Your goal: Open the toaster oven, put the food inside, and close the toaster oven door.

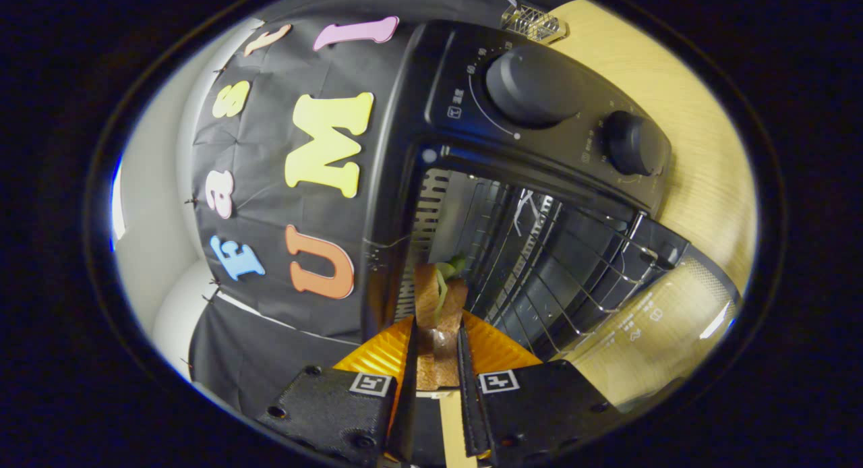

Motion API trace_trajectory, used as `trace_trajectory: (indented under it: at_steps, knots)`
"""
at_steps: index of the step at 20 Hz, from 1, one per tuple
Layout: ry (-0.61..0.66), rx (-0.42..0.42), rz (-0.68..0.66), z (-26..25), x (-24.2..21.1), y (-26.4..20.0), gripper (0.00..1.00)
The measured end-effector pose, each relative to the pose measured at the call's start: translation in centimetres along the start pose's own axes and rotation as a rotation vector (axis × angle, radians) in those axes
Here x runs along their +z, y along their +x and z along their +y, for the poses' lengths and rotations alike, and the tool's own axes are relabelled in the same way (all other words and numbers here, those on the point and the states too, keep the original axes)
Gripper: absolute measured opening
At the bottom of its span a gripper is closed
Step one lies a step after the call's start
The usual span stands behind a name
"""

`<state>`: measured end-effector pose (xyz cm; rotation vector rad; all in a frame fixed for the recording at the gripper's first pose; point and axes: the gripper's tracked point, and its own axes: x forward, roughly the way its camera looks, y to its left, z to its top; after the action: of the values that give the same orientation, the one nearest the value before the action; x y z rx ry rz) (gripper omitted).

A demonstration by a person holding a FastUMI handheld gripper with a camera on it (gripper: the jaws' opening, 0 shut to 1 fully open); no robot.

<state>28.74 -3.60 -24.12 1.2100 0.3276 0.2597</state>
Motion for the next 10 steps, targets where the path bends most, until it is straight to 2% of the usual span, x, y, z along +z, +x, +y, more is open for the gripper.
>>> trace_trajectory:
  at_steps: [4,6,10]
  knots:
    - [-0.065,-0.029,-0.009,-1.5,-0.3,0.7,0.34]
    - [-0.12,-0.083,-0.03,-3.0,0.5,0.7,0.36]
    - [-0.311,-0.134,0.043,-2.4,-0.3,-0.7,0.68]
